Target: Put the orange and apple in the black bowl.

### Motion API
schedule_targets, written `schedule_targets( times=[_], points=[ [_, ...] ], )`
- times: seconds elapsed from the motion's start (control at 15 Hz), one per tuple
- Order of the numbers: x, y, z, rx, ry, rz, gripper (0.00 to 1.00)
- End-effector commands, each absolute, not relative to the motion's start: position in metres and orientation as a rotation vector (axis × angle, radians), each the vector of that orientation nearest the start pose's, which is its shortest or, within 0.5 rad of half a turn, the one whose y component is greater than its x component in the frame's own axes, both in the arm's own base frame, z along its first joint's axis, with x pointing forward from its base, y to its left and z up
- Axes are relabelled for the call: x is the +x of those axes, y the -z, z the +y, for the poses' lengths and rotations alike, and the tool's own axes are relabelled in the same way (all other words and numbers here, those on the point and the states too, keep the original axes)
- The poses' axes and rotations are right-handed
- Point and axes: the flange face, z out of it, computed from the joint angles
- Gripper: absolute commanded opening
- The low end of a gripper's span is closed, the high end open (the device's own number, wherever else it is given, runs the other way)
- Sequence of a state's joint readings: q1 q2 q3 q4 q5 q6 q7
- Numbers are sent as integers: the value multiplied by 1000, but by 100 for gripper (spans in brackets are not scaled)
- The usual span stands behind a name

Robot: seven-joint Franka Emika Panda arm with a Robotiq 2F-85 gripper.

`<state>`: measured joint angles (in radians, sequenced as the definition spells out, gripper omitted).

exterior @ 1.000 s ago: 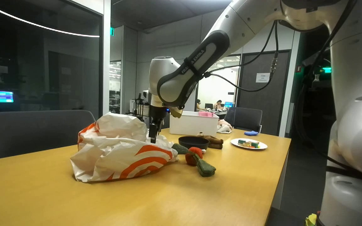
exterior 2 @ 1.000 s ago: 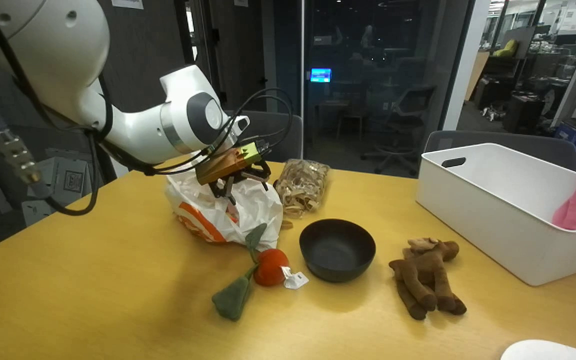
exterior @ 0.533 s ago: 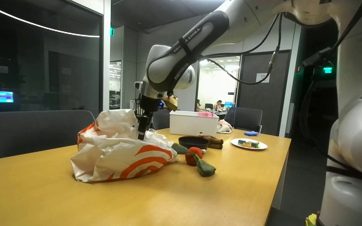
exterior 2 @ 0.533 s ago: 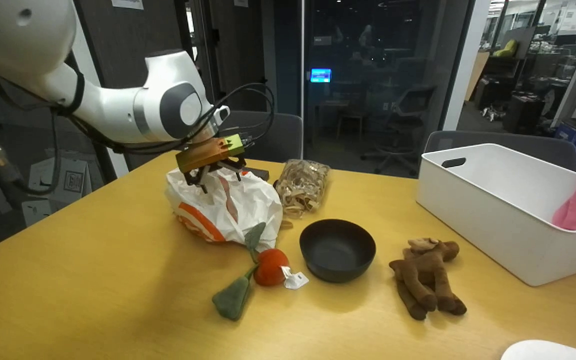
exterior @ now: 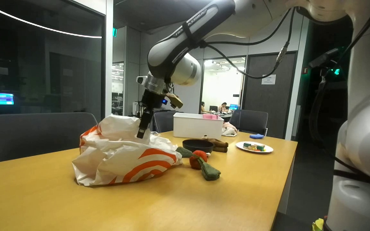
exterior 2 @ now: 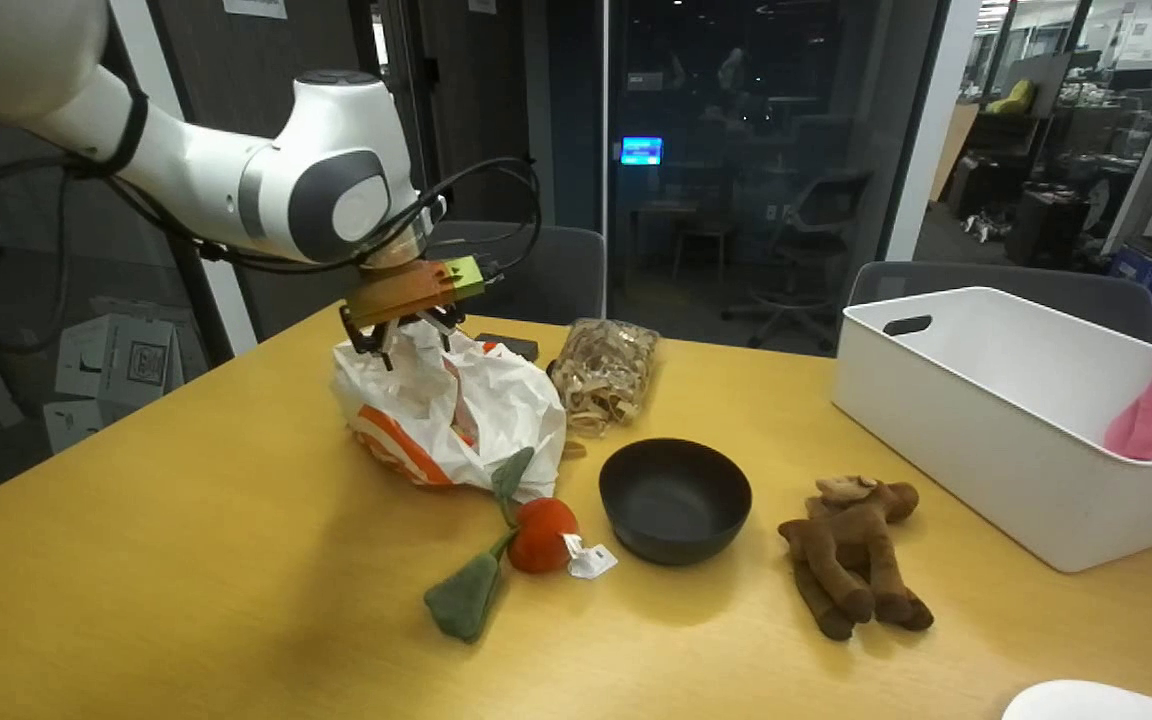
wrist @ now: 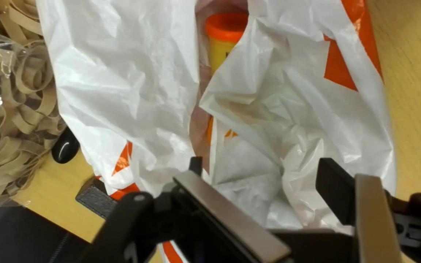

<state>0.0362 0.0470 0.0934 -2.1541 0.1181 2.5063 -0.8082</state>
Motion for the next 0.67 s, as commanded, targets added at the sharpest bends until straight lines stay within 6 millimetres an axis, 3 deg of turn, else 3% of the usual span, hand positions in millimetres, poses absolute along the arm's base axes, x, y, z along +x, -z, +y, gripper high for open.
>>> schedule_targets(
  times=[0.0,0.33,0.6],
  points=[
    [570,-419,62,-2811,603,-1357,51],
    [573,-416,53,-2797,626,-1358,13],
    [573,-423,51,-2738,647,-1216,3]
  ],
)
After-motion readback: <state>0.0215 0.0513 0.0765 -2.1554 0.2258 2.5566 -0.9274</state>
